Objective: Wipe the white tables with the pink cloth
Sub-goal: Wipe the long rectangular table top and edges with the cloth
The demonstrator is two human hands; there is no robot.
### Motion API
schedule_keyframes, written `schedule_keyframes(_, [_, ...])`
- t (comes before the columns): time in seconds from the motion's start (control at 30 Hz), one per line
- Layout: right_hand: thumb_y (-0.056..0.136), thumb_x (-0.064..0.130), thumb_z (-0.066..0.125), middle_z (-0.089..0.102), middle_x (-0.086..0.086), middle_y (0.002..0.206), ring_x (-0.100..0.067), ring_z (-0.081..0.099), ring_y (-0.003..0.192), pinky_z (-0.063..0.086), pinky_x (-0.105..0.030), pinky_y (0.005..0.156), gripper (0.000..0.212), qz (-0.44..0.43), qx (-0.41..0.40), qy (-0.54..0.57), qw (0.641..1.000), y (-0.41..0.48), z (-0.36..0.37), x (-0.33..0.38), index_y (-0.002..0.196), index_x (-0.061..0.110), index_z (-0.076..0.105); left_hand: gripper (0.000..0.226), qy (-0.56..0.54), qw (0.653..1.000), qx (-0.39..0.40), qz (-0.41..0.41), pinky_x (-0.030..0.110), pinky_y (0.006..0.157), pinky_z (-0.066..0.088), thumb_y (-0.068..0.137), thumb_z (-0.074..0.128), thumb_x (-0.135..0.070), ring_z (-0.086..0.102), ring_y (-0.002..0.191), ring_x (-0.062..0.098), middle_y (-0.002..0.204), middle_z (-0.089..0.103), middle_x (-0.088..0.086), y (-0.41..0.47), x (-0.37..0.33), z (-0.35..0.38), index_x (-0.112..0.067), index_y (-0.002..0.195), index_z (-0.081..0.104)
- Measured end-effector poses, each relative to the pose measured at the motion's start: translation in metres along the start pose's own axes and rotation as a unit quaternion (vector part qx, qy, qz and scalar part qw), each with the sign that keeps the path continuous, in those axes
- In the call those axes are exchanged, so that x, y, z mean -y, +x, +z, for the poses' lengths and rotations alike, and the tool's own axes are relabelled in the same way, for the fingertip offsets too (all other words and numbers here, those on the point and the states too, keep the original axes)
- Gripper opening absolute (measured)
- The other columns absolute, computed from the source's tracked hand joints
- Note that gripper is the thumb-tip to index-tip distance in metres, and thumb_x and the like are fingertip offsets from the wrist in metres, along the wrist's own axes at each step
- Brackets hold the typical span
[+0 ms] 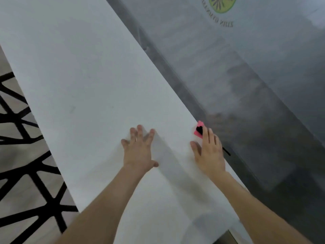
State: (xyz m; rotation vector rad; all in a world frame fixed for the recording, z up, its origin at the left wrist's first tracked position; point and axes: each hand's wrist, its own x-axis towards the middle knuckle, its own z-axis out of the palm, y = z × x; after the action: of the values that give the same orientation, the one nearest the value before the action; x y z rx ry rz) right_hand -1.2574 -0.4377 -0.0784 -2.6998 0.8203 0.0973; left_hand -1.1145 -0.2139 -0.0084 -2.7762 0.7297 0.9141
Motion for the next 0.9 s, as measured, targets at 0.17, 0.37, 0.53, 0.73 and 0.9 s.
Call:
schedule_keyframes(0.17, [0.108, 0.048, 0.052, 0.050, -0.015, 0.154, -0.041, 0.053, 0.127, 0.045, -0.056, 0.107, 0.070, 0.041, -0.015, -0.025, 0.999, 0.010, 0.001, 0.017, 0.162, 0.006, 0.034, 0.142, 0.011, 1.000, -0.011, -0.005, 0.070, 0.125, 0.025, 0.075, 0.084, -0.076, -0.010, 0.167, 0.043, 0.180, -0.016, 0.015, 0.005, -0.001, 0.005, -0.037, 0.172, -0.012])
schedule_keyframes(0.37, [0.109, 0.040, 0.048, 0.045, -0.014, 0.156, -0.041, 0.052, 0.123, 0.042, -0.054, 0.106, 0.066, -0.001, -0.003, -0.009, 1.000, 0.081, 0.009, 0.063, 0.165, 0.010, 0.026, 0.144, -0.016, 0.999, -0.023, -0.023, 0.068, 0.125, 0.028, 0.068, 0.093, -0.070, -0.006, 0.168, 0.037, 0.182, -0.009, 0.010, 0.006, -0.002, 0.004, -0.042, 0.172, -0.002])
schedule_keyframes(0.53, [0.112, 0.043, 0.047, 0.044, -0.014, 0.160, -0.037, 0.051, 0.132, 0.040, -0.050, 0.116, 0.067, -0.027, -0.025, 0.011, 0.999, 0.004, 0.003, -0.008, 0.167, 0.012, 0.027, 0.117, -0.058, 0.996, -0.066, -0.030, 0.054, 0.118, 0.045, 0.069, 0.102, -0.042, 0.028, 0.159, 0.028, 0.170, 0.031, 0.004, -0.005, -0.017, 0.005, -0.035, 0.166, 0.037])
schedule_keyframes(0.73, [0.116, 0.045, 0.033, 0.041, -0.010, 0.167, -0.034, 0.042, 0.152, 0.039, -0.051, 0.126, 0.059, 0.013, 0.016, 0.018, 1.000, -0.148, -0.021, -0.130, 0.169, 0.021, 0.020, 0.060, -0.048, 0.988, -0.144, -0.006, 0.050, 0.105, 0.052, 0.098, 0.054, 0.002, 0.054, 0.133, 0.033, 0.149, 0.056, 0.007, -0.060, -0.075, 0.041, -0.024, 0.151, 0.061])
schedule_keyframes(0.9, [0.116, 0.025, 0.038, 0.051, -0.009, 0.154, -0.035, 0.059, 0.123, 0.047, -0.048, 0.105, 0.052, -0.051, 0.019, 0.034, 0.998, -0.084, -0.026, -0.099, 0.165, 0.012, 0.028, 0.061, -0.080, 0.987, -0.135, 0.017, 0.046, 0.116, 0.042, 0.101, 0.069, -0.031, 0.039, 0.150, 0.028, 0.168, 0.040, 0.002, -0.127, -0.136, 0.101, -0.033, 0.158, 0.050])
